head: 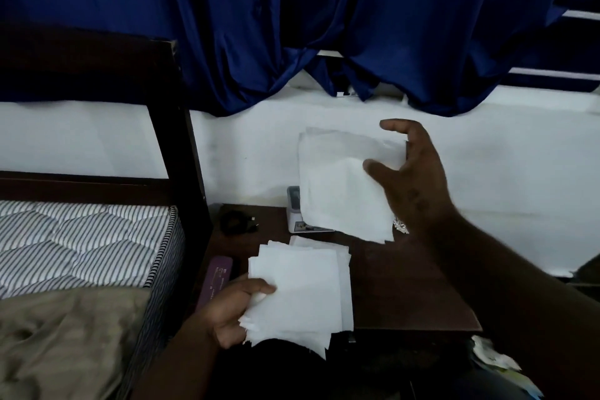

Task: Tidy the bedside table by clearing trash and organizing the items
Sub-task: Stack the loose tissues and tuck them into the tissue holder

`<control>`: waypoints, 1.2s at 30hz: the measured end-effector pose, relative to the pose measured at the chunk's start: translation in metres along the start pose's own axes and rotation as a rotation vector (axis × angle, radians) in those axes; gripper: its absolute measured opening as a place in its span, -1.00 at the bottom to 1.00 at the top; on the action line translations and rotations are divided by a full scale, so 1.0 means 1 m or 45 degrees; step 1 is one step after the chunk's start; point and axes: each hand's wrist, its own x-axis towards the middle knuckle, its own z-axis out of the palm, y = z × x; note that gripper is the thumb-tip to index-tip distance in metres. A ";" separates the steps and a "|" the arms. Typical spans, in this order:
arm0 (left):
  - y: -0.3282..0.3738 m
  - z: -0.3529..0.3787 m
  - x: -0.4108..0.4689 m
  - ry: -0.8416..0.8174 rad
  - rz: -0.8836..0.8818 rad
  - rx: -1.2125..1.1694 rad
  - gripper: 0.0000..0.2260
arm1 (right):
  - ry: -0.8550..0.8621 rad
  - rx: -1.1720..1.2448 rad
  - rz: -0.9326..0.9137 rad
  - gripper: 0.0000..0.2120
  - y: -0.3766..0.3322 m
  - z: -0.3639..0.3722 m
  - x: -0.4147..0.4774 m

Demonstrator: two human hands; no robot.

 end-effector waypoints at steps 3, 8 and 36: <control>0.002 0.001 -0.002 -0.034 0.010 -0.043 -0.60 | -0.096 0.487 0.264 -0.49 -0.008 0.006 -0.014; 0.002 0.002 0.000 -0.012 0.055 -0.033 -0.79 | -0.268 0.680 0.662 -0.47 0.020 0.047 -0.063; -0.012 -0.001 0.012 -0.197 -0.207 0.237 -0.68 | -0.781 -0.635 0.358 -0.40 0.201 0.099 -0.057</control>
